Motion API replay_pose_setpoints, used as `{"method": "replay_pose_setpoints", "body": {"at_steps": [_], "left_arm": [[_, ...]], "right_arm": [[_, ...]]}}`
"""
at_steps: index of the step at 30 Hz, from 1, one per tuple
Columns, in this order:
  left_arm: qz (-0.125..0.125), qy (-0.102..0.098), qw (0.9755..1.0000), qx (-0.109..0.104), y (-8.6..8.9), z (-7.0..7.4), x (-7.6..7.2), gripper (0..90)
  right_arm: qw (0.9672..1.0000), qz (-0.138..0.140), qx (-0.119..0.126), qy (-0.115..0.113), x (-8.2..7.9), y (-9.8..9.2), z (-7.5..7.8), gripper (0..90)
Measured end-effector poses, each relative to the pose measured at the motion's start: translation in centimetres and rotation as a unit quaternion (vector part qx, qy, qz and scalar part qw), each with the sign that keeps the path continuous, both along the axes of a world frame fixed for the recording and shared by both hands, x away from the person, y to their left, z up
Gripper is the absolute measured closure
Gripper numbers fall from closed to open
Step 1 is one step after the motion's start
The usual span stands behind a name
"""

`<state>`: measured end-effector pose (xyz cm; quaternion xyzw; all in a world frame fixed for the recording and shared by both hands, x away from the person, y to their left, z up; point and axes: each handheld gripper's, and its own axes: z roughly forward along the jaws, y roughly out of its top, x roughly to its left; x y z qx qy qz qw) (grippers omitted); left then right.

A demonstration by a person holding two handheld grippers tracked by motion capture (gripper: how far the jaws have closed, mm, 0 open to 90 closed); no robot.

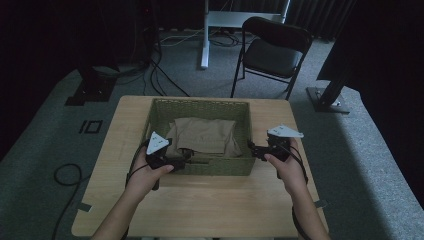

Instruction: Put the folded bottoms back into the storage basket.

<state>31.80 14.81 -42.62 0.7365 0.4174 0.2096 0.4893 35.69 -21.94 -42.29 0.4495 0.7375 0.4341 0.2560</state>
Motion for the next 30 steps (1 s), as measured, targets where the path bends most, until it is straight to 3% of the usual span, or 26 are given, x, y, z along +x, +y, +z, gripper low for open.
{"method": "replay_pose_setpoints", "body": {"at_steps": [2,7,15,22,30], "left_arm": [[0.006,-0.005,0.9999,0.007,0.0,0.2,-0.9,17.1],[0.002,-0.010,0.9999,-0.003,0.0,0.1,-2.3,17.1],[0.003,-0.011,0.9999,-0.007,0.1,-0.9,-3.7,17.1],[0.003,0.000,0.9999,-0.014,0.5,-2.6,-4.8,17.1],[0.013,0.011,0.9998,-0.006,1.1,-4.6,-5.5,17.1]], "right_arm": [[1.0000,-0.002,0.001,-0.003,-0.4,-0.3,-0.2,13.9],[1.0000,-0.004,-0.006,0.000,-1.3,-1.0,-1.0,14.0],[0.9999,-0.009,-0.010,0.010,-2.3,-2.0,-2.5,14.0],[0.9993,-0.019,-0.023,0.021,-3.3,-2.9,-3.8,14.0],[0.9985,-0.031,-0.031,0.034,-4.4,-3.9,-5.6,14.0]]}}
